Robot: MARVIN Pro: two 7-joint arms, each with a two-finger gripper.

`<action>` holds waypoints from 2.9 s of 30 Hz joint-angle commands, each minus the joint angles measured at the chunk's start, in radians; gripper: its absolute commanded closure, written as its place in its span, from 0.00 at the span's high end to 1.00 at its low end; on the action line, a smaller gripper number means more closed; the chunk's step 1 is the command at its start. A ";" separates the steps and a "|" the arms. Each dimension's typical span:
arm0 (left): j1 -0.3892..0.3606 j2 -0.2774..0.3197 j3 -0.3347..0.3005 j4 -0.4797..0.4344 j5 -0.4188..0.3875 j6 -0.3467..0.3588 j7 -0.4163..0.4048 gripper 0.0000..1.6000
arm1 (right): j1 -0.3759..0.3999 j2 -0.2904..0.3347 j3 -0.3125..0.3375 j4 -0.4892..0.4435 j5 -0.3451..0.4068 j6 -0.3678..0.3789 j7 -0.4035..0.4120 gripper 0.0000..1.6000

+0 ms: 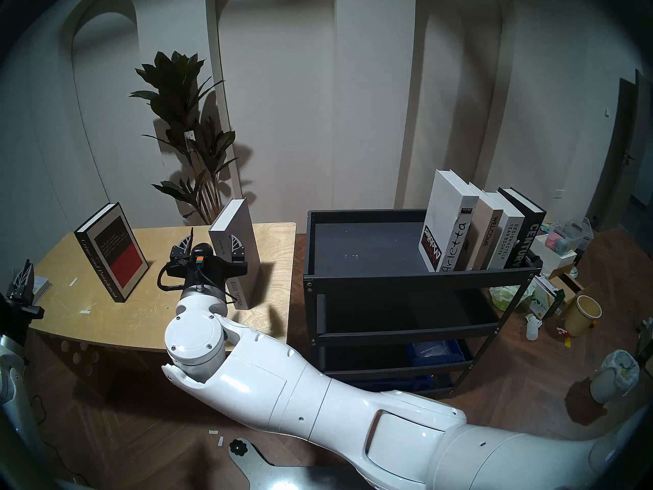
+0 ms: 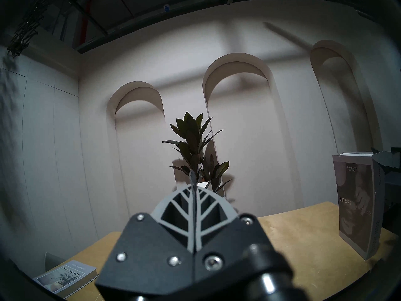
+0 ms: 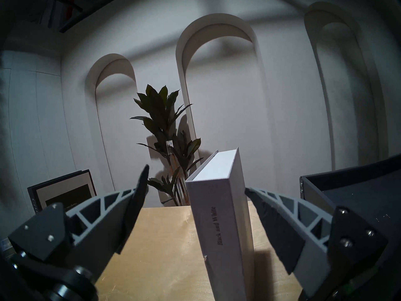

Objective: Move the books from the display table onto the shelf, standing them upright with spines facing out and tallest at one end

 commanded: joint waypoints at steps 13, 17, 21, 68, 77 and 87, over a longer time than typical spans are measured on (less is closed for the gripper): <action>-0.041 0.064 -0.016 0.066 -0.037 -0.002 -0.045 0.00 | 0.163 -0.226 -0.013 0.305 -0.003 -0.103 -0.081 1.00; -0.055 0.078 -0.010 0.083 -0.041 0.000 -0.051 0.00 | 0.183 -0.243 -0.010 0.370 0.004 -0.136 -0.088 1.00; -0.071 0.091 -0.003 0.099 -0.045 -0.001 -0.057 0.00 | 0.202 -0.248 -0.012 0.437 0.017 -0.176 -0.098 1.00; -0.089 0.059 0.024 0.065 -0.074 -0.001 -0.090 0.00 | 0.339 -0.047 -0.006 0.210 -0.004 -0.252 -0.156 0.00; -0.095 0.058 0.046 0.054 -0.076 -0.001 -0.102 0.00 | 0.375 0.050 0.034 0.091 -0.024 -0.207 -0.165 0.00; -0.097 0.056 0.066 0.047 -0.077 -0.001 -0.112 0.00 | 0.392 0.140 0.061 -0.022 -0.037 -0.164 -0.171 0.00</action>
